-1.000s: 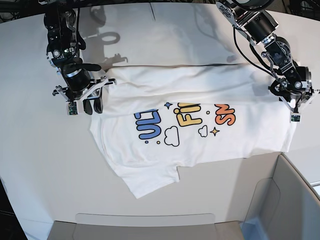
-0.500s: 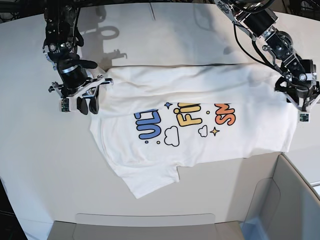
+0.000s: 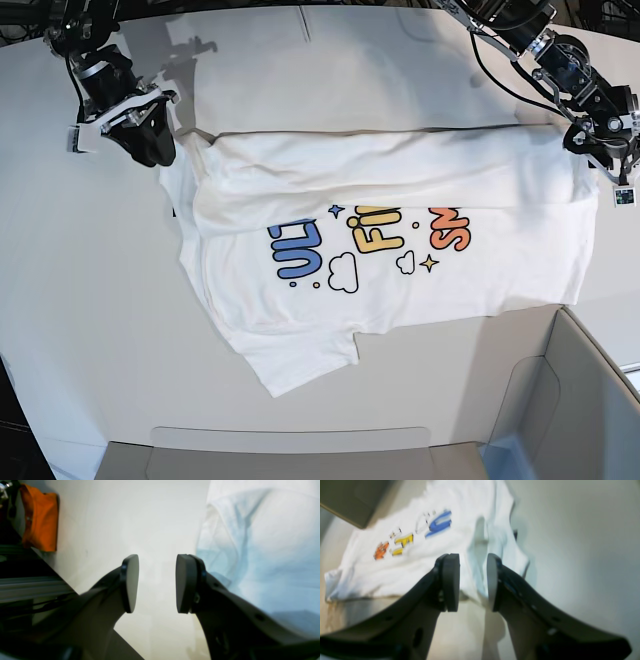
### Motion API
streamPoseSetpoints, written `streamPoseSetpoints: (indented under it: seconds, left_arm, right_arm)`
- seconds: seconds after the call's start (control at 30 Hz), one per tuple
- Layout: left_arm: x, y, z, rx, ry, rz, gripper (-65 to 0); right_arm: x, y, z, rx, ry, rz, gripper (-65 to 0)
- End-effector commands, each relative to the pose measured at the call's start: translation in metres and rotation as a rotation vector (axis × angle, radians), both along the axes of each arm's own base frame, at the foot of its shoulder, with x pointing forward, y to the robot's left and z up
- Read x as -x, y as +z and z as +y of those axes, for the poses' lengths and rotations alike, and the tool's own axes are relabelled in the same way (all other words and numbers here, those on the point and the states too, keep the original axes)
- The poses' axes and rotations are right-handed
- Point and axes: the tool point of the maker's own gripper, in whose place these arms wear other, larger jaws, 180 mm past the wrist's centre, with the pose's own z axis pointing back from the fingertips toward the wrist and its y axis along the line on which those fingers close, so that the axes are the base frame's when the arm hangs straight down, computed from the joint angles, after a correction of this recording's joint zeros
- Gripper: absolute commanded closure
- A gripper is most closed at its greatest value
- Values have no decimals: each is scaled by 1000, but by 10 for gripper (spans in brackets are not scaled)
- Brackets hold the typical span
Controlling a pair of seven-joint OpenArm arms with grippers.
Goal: Layout the t-shirt on the table in an organized manner, then fold the t-shirt properly
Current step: 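Regrasp the shirt edge with the right gripper near its corner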
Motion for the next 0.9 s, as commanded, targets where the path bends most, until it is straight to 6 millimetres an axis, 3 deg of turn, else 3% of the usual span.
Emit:
streamPoseSetpoints:
  seconds: [0.0,0.1,0.2,0.43,0.53,0.67,0.87]
  left_arm:
    - [-8,14,4,-32,-6,-40,-253]
    - [-9,8,-4,-9,-8,-40,-253]
    - [-9,8,-4,-9,-8,-40,-253]
    - [-8,8,-3,-9,-7,-40,-253]
    - [-7,7,-3,-9,-4,-38,-253]
    - [-8,8,-3,-9,-7,-40,-253]
    - [-10,8,-4,-7,-7,-44,-253]
  right_arm:
    - [-1,2,0,-11,9,-11,-219]
    - [5,-27,-3,-23,22,102,-253]
    - [9,-40,-2,-79,14,145,-254]
    - [2,-37,17,-144,51,131,-254]
    - [5,-46,25,-164,62,156,-254]
    - [-3,-53,22,-174,44,166,-254]
    - [-13,-47,19,-170,40,139,-254]
